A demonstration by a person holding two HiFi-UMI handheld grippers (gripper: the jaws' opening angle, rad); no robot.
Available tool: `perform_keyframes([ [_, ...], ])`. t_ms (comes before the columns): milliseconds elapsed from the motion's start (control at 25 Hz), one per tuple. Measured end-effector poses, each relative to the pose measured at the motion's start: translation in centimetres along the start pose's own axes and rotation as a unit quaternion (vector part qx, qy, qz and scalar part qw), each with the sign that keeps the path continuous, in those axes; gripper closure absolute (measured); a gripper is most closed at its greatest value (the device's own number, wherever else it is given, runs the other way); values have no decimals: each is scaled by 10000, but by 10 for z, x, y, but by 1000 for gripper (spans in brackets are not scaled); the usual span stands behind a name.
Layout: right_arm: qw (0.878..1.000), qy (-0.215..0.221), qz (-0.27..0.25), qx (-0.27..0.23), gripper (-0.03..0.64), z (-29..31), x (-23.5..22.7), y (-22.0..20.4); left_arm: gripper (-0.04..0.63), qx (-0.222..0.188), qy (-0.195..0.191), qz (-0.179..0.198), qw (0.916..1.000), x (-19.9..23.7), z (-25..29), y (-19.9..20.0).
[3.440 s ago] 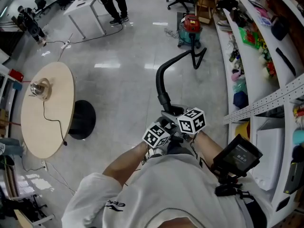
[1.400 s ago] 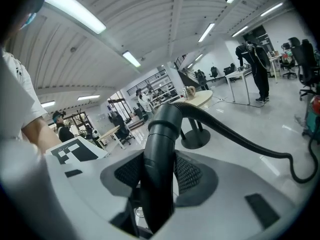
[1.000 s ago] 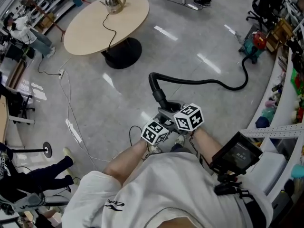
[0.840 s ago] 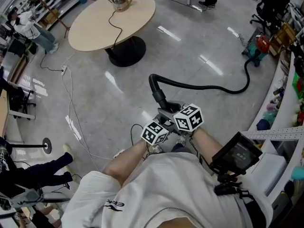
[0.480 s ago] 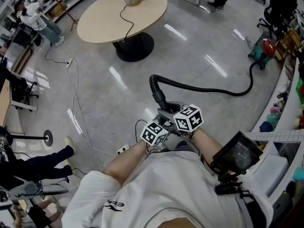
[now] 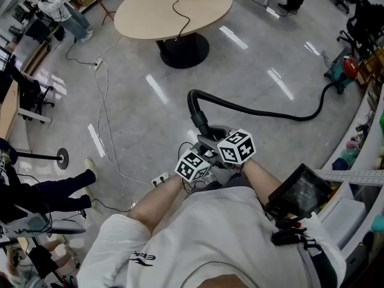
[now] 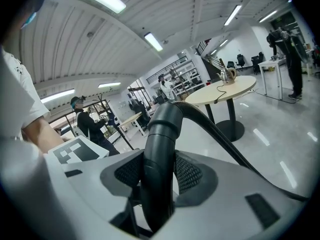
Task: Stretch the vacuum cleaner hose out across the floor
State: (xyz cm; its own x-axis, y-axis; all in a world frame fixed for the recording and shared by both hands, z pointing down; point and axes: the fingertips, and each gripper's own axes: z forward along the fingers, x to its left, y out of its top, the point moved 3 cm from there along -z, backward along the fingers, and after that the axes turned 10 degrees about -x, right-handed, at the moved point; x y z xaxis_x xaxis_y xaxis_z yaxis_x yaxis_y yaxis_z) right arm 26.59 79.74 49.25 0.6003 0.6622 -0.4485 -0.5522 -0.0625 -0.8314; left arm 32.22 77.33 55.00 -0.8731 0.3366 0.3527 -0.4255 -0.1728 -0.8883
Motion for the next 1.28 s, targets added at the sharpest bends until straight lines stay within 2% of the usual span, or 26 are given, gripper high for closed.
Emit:
perform_keyframes([
  [320, 9981, 557, -76, 247, 443, 18, 30, -4, 428, -15, 468, 24, 9989, 3, -32, -7],
  [760, 9894, 1317, -275, 542, 443, 23, 74, -27, 425, -63, 1303, -118, 9914, -13, -67, -28],
  [1000, 9862, 1522, -256, 593, 442, 21, 88, -38, 425, -109, 1494, -307, 9882, -24, -74, -36],
  [1280, 9854, 1531, -309, 674, 442, 31, 118, -48, 422, -172, 1469, -393, 9882, -32, -105, -46],
])
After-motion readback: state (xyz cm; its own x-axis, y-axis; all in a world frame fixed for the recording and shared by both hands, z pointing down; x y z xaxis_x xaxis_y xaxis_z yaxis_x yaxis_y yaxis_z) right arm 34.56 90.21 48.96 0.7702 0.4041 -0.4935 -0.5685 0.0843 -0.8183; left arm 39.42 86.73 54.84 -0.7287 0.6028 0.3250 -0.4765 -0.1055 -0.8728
